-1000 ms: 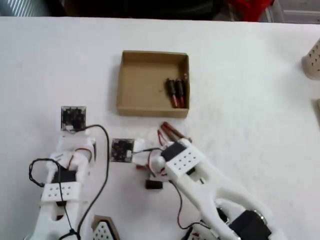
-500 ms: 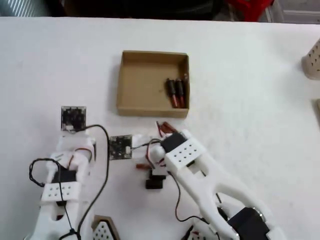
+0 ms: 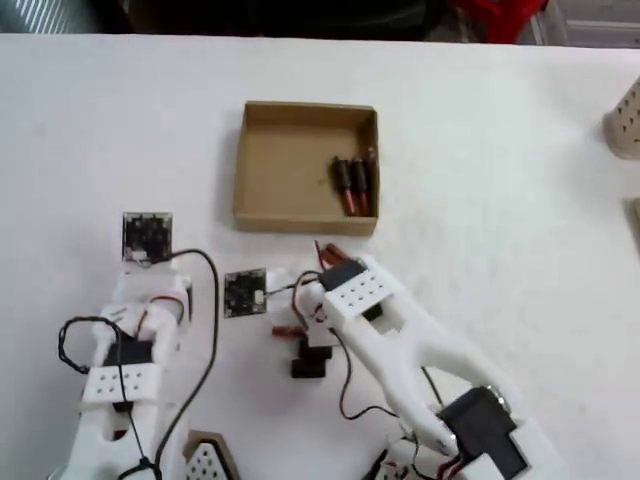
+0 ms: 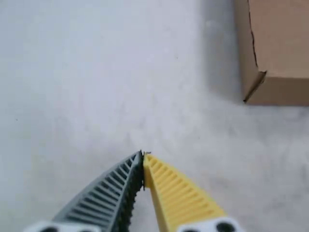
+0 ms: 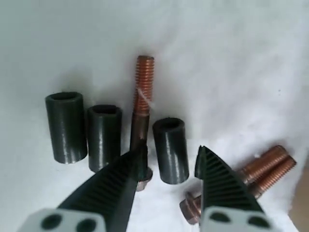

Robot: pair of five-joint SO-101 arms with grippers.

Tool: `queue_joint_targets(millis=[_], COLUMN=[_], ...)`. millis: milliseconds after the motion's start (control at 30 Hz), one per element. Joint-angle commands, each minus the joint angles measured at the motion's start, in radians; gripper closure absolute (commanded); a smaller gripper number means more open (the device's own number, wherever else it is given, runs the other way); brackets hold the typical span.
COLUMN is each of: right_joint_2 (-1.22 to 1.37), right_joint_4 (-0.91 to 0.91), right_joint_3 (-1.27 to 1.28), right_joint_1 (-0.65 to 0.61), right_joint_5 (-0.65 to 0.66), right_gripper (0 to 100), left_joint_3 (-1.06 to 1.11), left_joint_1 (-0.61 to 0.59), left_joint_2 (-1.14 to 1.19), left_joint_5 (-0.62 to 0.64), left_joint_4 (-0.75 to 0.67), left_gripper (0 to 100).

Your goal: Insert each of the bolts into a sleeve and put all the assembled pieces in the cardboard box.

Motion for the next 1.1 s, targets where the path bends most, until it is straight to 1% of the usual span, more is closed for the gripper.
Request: queue_joint_targets(millis=[0,367,533,633,700,767,800,867,933,1067], right_joint_2=[0.030,0.047,0.139,0.163,0.166,0.163,0.159,0.142,0.110,-0.007], right_joint_4=[-0.053,-0.051,-0.084,-0.058,-0.059,-0.059,-0.061,-0.051,-0.051,-0.050], right_joint_3=[-0.025,-0.044,-0.052,-0.092,-0.097,-0.101,-0.103,-0.110,-0.115,-0.117], right_joint_1=[0.008,0.010,0.012,0.027,0.031,0.035,0.036,0.038,0.039,0.076], right_joint_5=[0.006,0.006,0.006,0.006,0.006,0.003,-0.002,-0.008,-0.083,-0.307], right_gripper=[85.3,85.4,85.4,85.7,89.6,97.1,99.0,97.4,98.2,98.1], left_joint_3=[-0.006,-0.006,-0.006,-0.006,-0.006,-0.006,-0.006,-0.006,-0.006,-0.006], left_joint_1=[0.016,0.016,0.016,0.016,0.016,0.015,0.015,0.015,0.015,0.015], left_joint_2=[-0.007,-0.007,-0.007,-0.007,-0.007,-0.007,-0.007,-0.007,-0.007,-0.007], left_joint_5=[-0.009,-0.009,-0.009,-0.009,-0.009,-0.009,-0.009,-0.009,-0.009,-0.009], left_joint_4=[0.002,0.002,0.002,0.002,0.002,0.002,0.002,0.002,0.002,0.002], left_gripper=[98,98,98,98,98,98,98,98,98,98])
